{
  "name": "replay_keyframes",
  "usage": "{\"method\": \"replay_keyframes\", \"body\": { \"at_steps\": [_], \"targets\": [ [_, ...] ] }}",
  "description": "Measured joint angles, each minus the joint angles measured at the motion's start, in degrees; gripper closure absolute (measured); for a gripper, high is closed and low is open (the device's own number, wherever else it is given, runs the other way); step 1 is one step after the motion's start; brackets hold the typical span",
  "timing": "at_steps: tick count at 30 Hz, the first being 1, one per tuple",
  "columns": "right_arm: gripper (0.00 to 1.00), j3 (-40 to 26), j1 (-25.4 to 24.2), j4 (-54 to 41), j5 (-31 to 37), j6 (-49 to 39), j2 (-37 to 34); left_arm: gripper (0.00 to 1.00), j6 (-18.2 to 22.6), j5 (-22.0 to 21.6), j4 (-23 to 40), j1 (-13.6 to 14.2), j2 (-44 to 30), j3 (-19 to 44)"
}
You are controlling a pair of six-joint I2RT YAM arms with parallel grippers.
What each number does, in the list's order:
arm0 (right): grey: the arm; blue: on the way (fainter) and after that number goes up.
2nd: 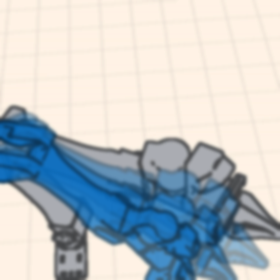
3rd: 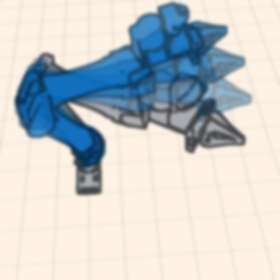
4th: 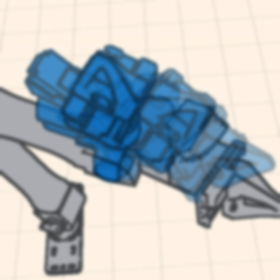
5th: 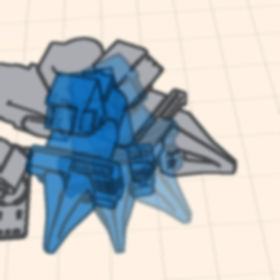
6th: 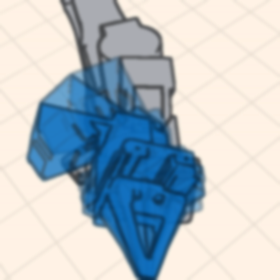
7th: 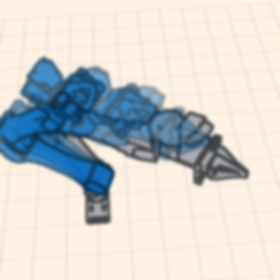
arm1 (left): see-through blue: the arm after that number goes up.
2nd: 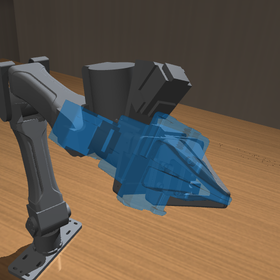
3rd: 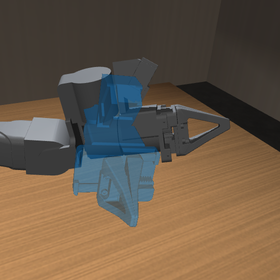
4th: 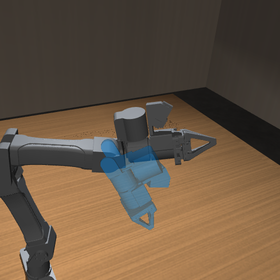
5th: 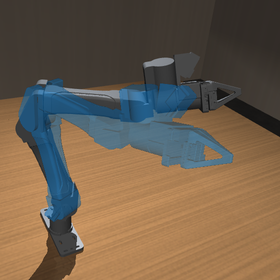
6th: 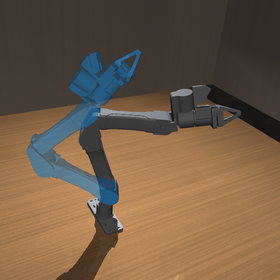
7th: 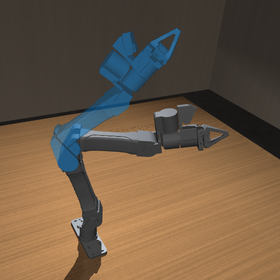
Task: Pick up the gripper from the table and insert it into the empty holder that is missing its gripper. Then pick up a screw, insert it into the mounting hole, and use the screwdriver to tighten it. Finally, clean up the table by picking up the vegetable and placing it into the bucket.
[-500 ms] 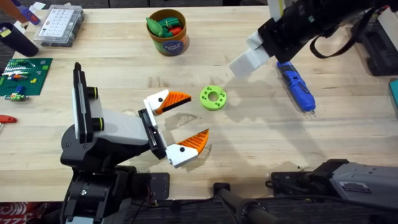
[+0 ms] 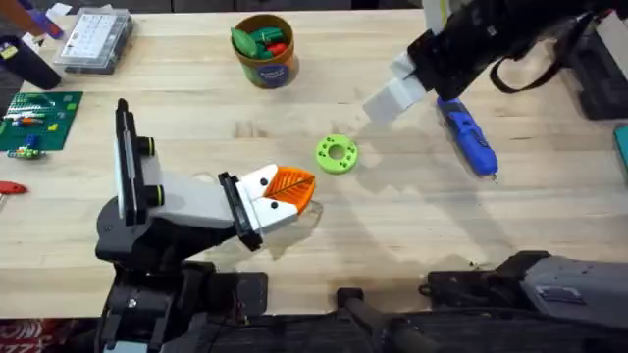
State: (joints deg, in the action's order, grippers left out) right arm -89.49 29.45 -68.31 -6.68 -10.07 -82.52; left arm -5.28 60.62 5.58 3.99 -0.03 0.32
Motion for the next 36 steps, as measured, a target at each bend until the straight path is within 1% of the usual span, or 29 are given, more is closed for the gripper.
{"method": "replay_keyframes", "body": {
  "at_steps": [4,8,11,14,20,23,28,32,36],
  "targets": [
    [0.019,0.0,0.0,-1.2,0.3,0.3,0.0,0.996,0.0,0.0,0.0,0.0,0.0,0.0],
    [0.019,0.0,-0.3,-1.7,2.2,2.3,0.0,0.996,0.0,0.0,0.0,0.0,0.0,0.0],
    [0.019,0.0,-2.7,-4.0,4.0,3.8,0.0,0.997,0.0,0.0,0.0,0.0,0.0,0.0],
    [0.019,0.1,-5.9,-5.8,4.5,4.5,0.0,0.997,0.0,0.0,0.0,0.0,0.0,0.0],
    [0.019,0.8,-15.0,-5.8,4.9,5.0,0.0,0.997,0.0,0.0,0.0,0.0,0.0,0.0],
    [0.019,3.4,-19.4,-3.8,5.0,4.8,0.1,0.997,0.0,0.0,0.0,0.0,0.0,0.0],
    [0.019,9.2,-26.2,2.4,5.0,3.6,0.0,0.997,0.0,0.0,0.0,0.0,0.0,0.0],
    [0.019,12.1,-30.3,4.7,5.0,2.7,-0.8,0.997,0.0,0.0,0.0,0.0,0.0,0.0],
    [0.019,13.3,-32.4,5.7,5.1,1.2,-3.2,0.997,0.0,0.0,0.0,0.0,0.0,0.0]
  ]
}}
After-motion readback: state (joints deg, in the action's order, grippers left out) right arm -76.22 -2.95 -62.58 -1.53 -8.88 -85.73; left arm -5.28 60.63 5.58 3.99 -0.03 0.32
